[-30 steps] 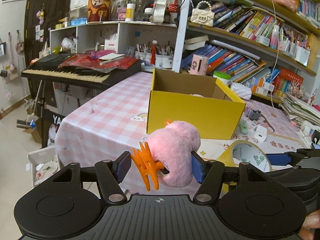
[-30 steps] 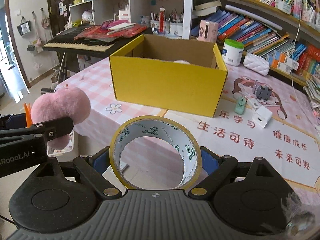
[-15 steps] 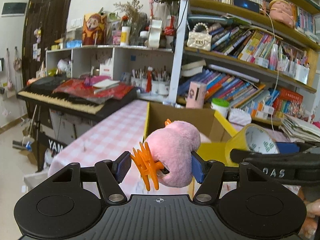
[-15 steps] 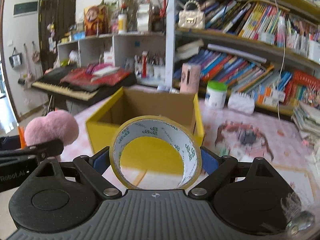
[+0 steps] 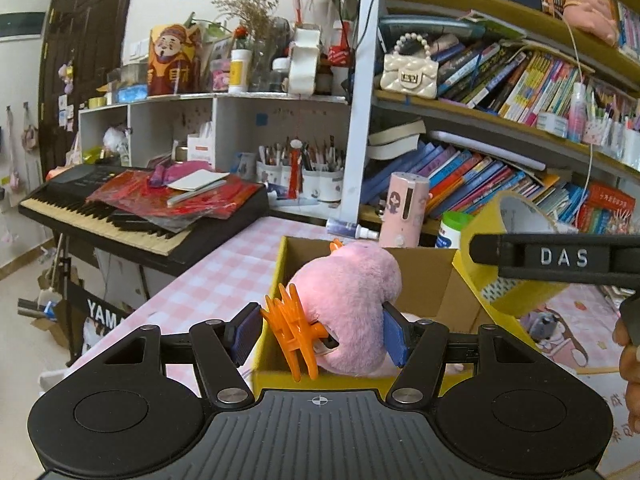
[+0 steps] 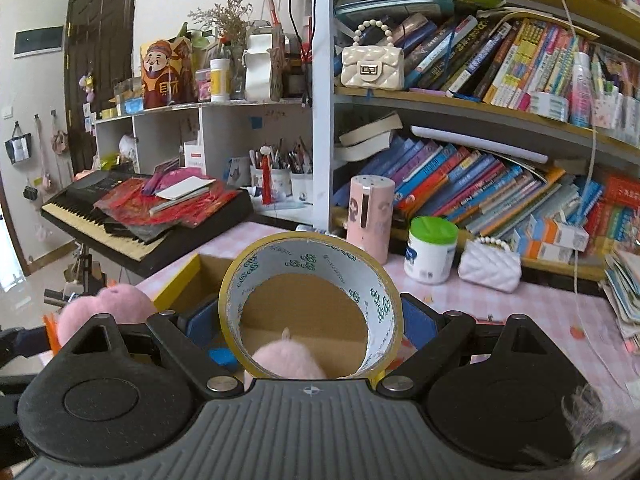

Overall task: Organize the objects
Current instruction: 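Carry the tape roll with the right tool while the left tool carries the plush to the yellow box, then open the right tool to drop the tape roll into the box while the left tool releases the plush, then withdraw both open tools from the yellow box back over the table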

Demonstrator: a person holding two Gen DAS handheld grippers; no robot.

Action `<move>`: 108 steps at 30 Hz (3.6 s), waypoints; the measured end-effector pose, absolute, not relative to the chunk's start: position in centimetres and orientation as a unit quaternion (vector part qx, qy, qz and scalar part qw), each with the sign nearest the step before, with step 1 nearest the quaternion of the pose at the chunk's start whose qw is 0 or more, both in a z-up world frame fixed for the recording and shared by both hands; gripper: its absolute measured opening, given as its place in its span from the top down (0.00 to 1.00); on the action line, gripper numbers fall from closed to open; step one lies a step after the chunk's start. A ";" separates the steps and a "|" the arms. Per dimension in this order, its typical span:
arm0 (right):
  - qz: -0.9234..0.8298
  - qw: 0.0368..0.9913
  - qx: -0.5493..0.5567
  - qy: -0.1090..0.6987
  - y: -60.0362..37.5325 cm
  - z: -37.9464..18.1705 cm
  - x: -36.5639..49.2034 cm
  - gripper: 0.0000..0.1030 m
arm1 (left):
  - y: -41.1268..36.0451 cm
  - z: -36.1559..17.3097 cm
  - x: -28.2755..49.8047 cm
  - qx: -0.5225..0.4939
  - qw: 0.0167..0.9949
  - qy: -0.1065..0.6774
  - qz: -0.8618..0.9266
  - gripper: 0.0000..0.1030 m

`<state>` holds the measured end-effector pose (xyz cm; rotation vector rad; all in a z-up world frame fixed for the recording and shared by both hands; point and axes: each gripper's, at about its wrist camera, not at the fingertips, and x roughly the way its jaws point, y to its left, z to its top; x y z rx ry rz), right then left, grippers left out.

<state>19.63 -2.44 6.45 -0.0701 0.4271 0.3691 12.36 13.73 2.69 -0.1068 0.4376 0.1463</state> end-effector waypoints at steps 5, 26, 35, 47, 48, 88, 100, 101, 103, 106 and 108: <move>0.203 0.953 -0.040 0.220 -1.7 6.0 23.0 0.12 | 13.1 1.7 15.2 -0.042 0.968 0.237 0.074 0.40; 0.305 0.878 -0.156 0.335 6.2 0.5 31.7 0.12 | 11.6 -2.0 19.5 -0.006 0.943 0.324 0.078 0.37; 0.322 0.853 -0.208 0.354 8.2 -1.1 32.8 0.12 | 11.4 -1.7 18.9 -0.009 0.944 0.320 0.079 0.34; 0.326 0.854 -0.208 0.348 8.5 -0.4 32.6 0.07 | 12.1 -0.3 16.9 -0.026 0.953 0.286 0.100 0.20; 0.325 0.858 -0.200 0.343 8.1 0.0 32.3 0.07 | 12.1 -0.1 16.7 -0.027 0.954 0.283 0.098 0.18; 0.133 0.945 -0.095 0.285 -3.7 -0.2 9.6 0.06 | 15.1 -0.6 2.3 -0.094 0.942 0.286 0.150 0.10; 0.127 0.933 -0.097 0.324 -3.9 -2.1 5.2 0.03 | 14.5 -1.6 -1.0 -0.076 0.934 0.324 0.129 0.09; 0.124 0.933 -0.095 0.325 -4.1 -2.2 4.9 0.03 | 14.4 -1.7 -1.2 -0.074 0.934 0.327 0.127 0.09; 0.119 0.932 -0.091 0.330 -4.2 -2.3 4.4 0.03 | 14.3 -1.9 -1.6 -0.071 0.933 0.333 0.120 0.09; 0.112 0.930 -0.086 0.339 -4.5 -2.6 3.7 0.03 | 14.0 -2.2 -2.0 -0.068 0.932 0.340 0.109 0.09; 0.106 0.929 -0.084 0.344 -4.8 -2.8 3.4 0.03 | 13.8 -2.5 -2.2 -0.065 0.931 0.345 0.102 0.09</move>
